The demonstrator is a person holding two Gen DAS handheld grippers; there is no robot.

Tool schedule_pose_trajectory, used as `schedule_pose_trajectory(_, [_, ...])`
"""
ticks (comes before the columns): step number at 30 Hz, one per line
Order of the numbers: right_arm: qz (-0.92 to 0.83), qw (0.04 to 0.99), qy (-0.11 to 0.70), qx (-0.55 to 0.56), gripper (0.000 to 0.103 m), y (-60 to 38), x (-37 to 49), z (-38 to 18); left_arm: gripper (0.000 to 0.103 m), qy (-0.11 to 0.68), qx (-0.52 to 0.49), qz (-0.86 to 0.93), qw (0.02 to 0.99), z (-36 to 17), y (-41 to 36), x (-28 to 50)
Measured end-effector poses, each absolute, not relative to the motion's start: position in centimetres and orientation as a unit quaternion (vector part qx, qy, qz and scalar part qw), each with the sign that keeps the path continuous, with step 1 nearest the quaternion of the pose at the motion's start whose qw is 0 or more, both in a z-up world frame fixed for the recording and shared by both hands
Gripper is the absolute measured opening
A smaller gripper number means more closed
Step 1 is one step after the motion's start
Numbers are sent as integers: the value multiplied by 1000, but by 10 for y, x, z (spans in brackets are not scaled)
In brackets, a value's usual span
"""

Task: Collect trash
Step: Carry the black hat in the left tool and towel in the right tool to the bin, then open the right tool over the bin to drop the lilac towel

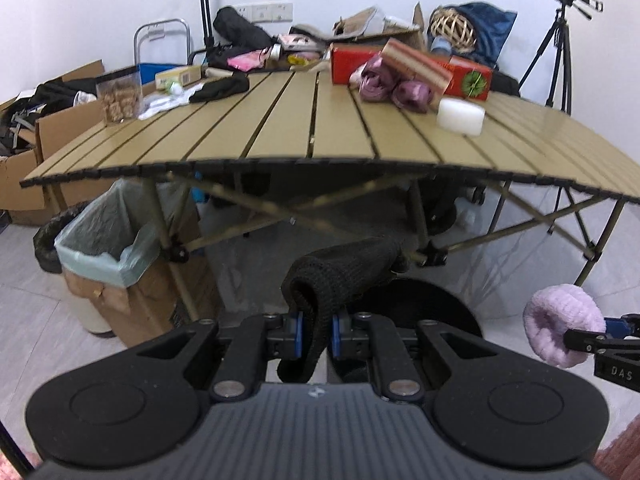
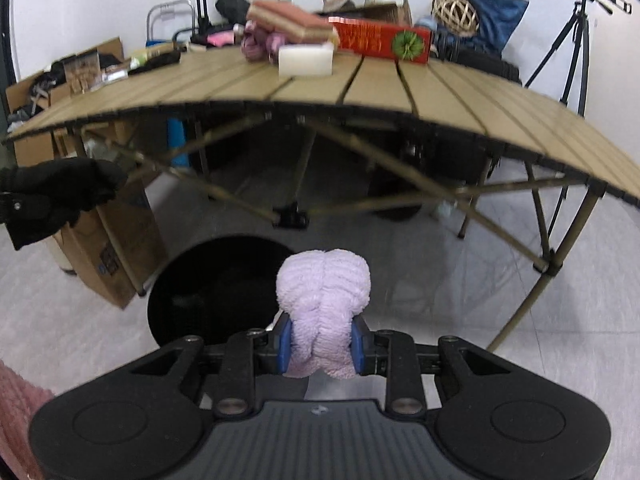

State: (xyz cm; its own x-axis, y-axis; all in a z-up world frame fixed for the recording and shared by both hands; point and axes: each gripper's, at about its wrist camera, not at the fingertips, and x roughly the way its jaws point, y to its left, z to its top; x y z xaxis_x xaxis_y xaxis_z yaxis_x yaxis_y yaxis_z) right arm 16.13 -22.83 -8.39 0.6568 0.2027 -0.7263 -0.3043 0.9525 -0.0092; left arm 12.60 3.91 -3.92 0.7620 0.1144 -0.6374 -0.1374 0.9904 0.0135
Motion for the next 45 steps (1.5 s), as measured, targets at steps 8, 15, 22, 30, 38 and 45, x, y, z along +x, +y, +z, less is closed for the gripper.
schedule_pose_trajectory(8, [143,889,428,-80,28,-216,166,-101,13,369,-15,86,925,-55,52,127])
schedule_pose_trajectory(15, [165,878,441,-91,28,-195,173,-109,13,381,-20,97,919,-61,62,128])
schedule_pose_trajectory(22, [187,869,447,-99,28,-168,183,-115,13,394,-26,105,913,-69,72,128])
schedule_pose_trajectory(30, [202,863,453,-97,28,-145,196,-121,13,405,-38,111,907,-74,83,129])
schedule_pose_trajectory(38, [202,860,458,-96,28,-127,212,-128,13,411,-45,114,903,-78,90,129])
schedule_pose_trajectory(45, [198,859,461,-101,36,-119,220,-134,13,412,-47,115,903,-79,91,129])
